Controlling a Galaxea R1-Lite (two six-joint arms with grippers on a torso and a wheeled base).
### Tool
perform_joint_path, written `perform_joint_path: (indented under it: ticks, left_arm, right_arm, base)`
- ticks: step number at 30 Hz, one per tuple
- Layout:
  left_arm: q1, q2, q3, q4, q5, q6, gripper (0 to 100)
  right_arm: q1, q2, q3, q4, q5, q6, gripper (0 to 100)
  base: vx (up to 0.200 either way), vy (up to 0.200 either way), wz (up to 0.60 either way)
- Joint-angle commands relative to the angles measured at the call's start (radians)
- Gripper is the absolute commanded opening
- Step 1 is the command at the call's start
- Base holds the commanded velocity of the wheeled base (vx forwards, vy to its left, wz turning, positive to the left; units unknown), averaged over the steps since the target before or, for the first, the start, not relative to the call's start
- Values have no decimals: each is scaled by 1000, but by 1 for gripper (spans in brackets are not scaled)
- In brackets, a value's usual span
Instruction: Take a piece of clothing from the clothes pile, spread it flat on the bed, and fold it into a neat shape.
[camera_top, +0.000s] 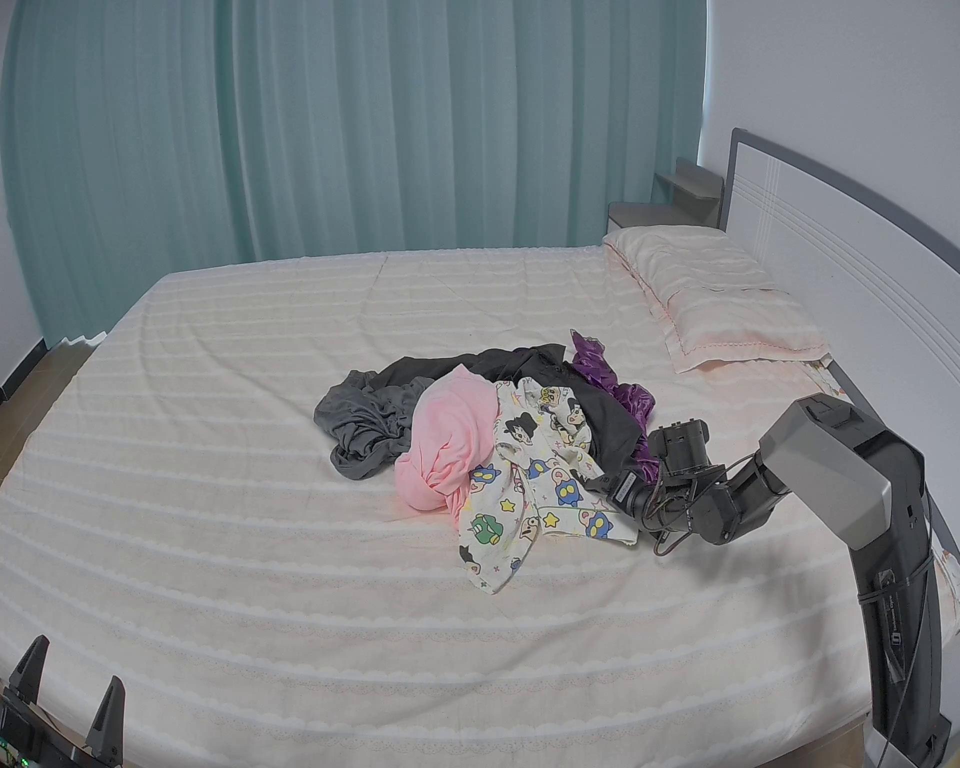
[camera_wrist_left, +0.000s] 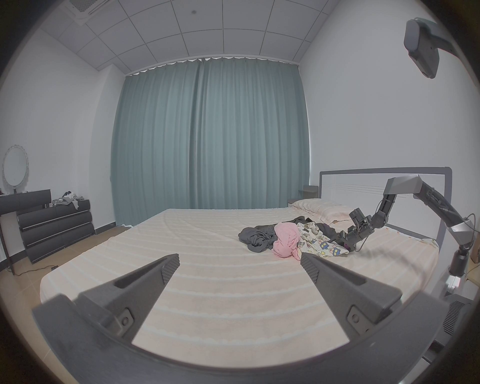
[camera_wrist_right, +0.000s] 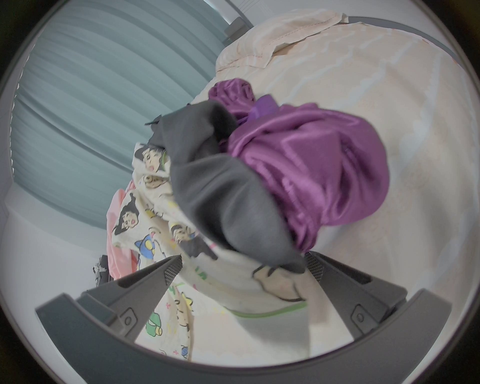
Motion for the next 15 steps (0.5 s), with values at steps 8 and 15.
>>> perform_joint_path:
  ticks: [8,15]
  left_arm:
    - [0,-10,18,0,0,0,100]
    - [0,-10,18,0,0,0,100]
  right_arm:
    - [23,30,-54,-6,-27,2,0]
    - [18,-20,23,-12,-15,8,0]
  base:
    - [0,0,0]
    - [0,0,0]
